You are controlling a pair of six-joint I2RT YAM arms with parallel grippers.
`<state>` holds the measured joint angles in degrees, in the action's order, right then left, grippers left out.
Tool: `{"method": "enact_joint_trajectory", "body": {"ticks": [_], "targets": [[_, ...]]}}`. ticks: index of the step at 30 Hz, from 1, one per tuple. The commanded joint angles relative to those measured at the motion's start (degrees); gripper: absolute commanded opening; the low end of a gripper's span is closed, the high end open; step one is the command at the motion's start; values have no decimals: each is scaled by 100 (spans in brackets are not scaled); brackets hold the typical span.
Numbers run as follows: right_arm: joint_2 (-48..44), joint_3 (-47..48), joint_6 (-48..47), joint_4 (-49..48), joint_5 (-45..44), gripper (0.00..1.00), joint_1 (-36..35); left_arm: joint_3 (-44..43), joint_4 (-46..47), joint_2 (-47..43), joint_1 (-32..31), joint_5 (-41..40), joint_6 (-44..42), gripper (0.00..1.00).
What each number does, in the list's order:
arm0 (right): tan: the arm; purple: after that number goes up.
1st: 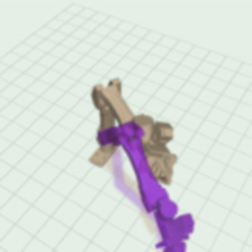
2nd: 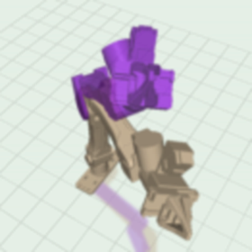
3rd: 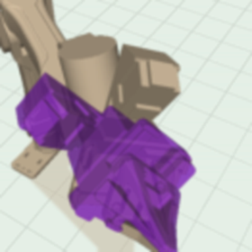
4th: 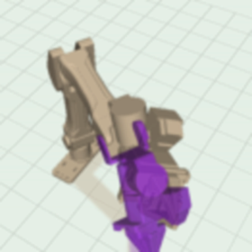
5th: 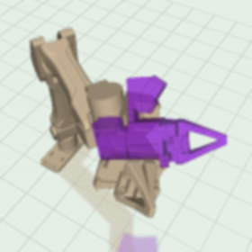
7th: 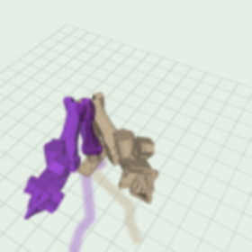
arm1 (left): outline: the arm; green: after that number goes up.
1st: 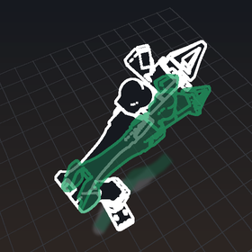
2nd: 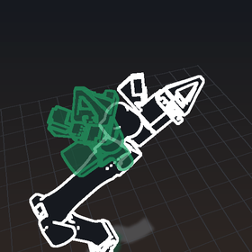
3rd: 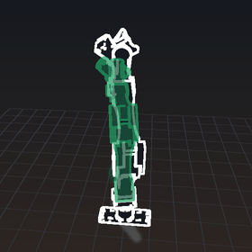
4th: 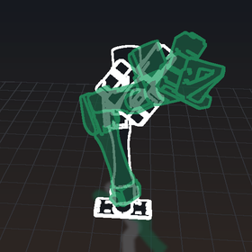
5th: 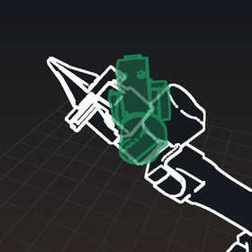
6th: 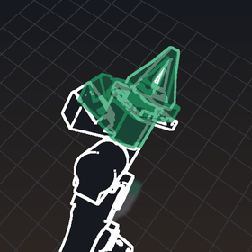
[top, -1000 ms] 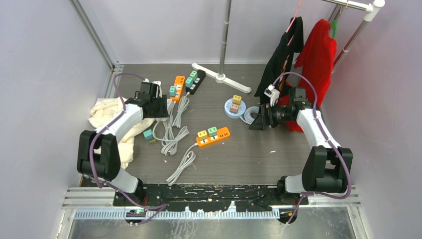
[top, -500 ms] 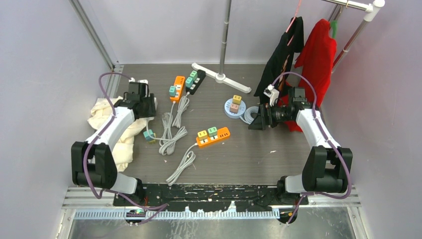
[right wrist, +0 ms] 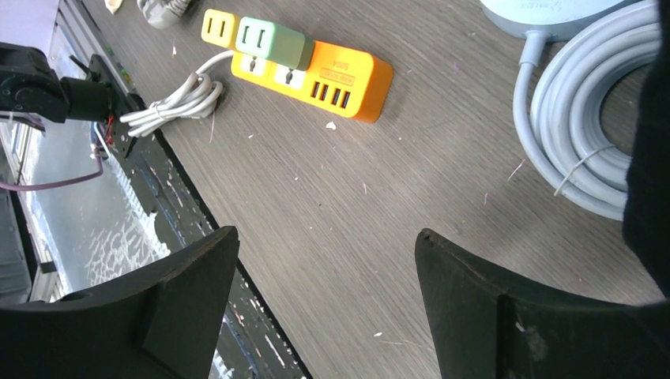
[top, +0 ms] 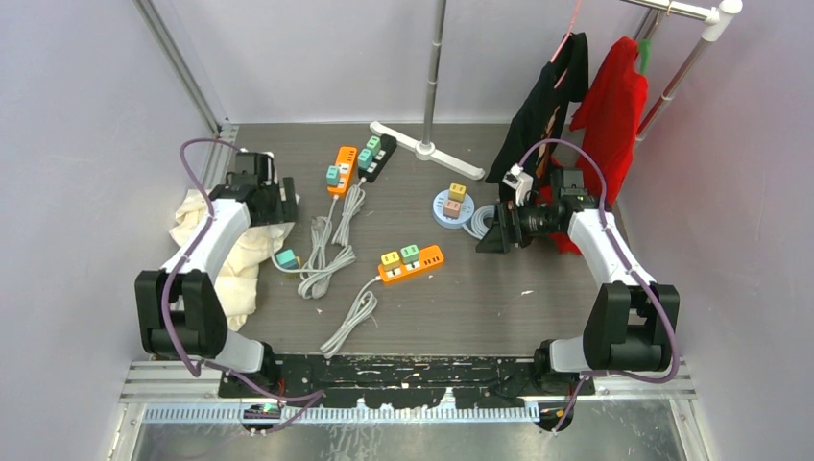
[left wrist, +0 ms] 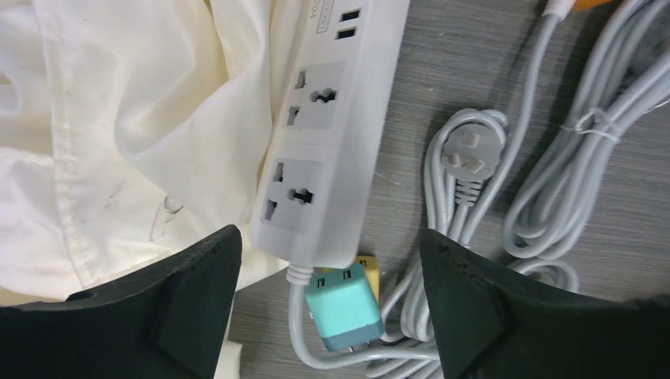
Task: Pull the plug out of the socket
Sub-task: Place the socket at the center of the board, then move the socket to the center of the board.
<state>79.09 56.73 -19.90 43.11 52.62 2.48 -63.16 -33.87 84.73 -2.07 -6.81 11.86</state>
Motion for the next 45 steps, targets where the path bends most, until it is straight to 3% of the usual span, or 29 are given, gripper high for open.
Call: {"method": "enact_joint_trajectory", "body": {"ticks": [1,12,16,24,28,35,39,45], "targets": [[-130,429,-355,376,149,87,-91,-482,-332,-667,40,192,162,83],[456,1776,-2002,2028,173,86,-445,-580,-877,-2371,40,1703,1322,85],[540,1905,-2530,2049,246,87,-620,-139,-368,-3016,42,2501,1583,95],[379,1805,-2656,1685,192,87,-870,787,1277,-3916,-212,3661,1739,95],[73,1468,-2916,1716,110,87,-868,1314,2341,-3864,-1237,3416,1523,94],[-432,954,-3098,1661,127,88,-863,2044,3332,-3362,-3361,2552,-607,93],[-650,712,-3225,1565,142,90,-863,2454,3780,-2930,-3778,2296,-1204,93],[-898,356,-3069,1136,75,92,-862,2628,4183,-2164,-3800,2071,-1447,94]]}}
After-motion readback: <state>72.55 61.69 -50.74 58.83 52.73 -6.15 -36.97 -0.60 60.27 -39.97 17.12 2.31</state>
